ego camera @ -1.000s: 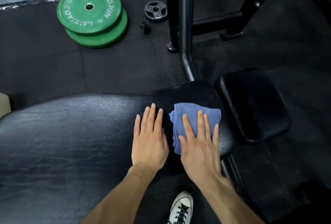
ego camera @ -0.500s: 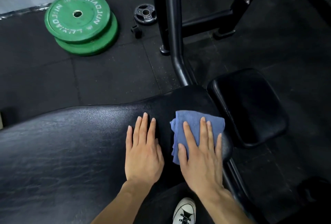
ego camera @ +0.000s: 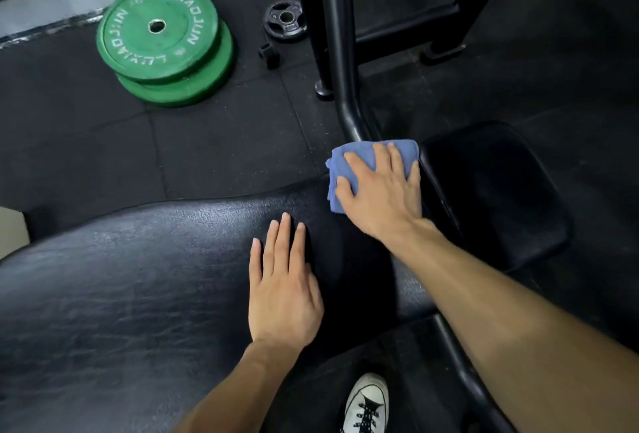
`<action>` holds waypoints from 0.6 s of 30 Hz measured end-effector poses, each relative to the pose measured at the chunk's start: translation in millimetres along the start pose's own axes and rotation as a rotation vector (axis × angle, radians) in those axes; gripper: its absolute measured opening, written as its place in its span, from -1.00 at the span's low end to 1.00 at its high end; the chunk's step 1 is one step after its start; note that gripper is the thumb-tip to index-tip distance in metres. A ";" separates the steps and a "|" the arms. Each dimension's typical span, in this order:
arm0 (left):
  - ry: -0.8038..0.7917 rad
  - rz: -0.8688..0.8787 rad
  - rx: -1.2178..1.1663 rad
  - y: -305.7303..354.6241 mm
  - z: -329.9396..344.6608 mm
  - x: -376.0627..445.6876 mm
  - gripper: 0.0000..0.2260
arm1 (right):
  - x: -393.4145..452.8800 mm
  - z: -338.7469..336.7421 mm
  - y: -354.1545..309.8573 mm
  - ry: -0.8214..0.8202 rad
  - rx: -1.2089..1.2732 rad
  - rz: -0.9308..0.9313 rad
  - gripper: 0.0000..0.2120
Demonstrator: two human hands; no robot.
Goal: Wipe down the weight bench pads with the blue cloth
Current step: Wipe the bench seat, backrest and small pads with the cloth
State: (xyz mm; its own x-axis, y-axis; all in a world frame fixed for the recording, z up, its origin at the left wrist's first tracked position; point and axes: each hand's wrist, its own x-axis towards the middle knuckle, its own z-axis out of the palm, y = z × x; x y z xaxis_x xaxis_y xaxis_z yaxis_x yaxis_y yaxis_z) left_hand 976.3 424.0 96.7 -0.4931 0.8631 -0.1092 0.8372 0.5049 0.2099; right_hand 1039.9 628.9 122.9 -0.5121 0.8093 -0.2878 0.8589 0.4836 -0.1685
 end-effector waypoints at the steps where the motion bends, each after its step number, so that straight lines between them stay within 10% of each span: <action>1: 0.000 0.000 0.001 0.1 -0.3 -0.4 -0.39 | 3.8 -1.3 -1.3 0.001 -0.006 0.001 -0.49; 18: 0.042 -0.028 -0.173 1.4 -4.0 1.6 -0.42 | -151.1 43.7 48.3 0.165 0.042 0.108 -0.38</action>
State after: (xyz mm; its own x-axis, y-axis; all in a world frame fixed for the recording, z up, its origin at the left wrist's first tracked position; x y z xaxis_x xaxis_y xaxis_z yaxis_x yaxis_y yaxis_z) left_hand 975.7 426.0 100.7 -0.5281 0.8457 -0.0772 0.7719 0.5159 0.3714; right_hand 1158.9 515.4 117.1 -0.4077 0.9009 -0.1488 0.9064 0.3795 -0.1857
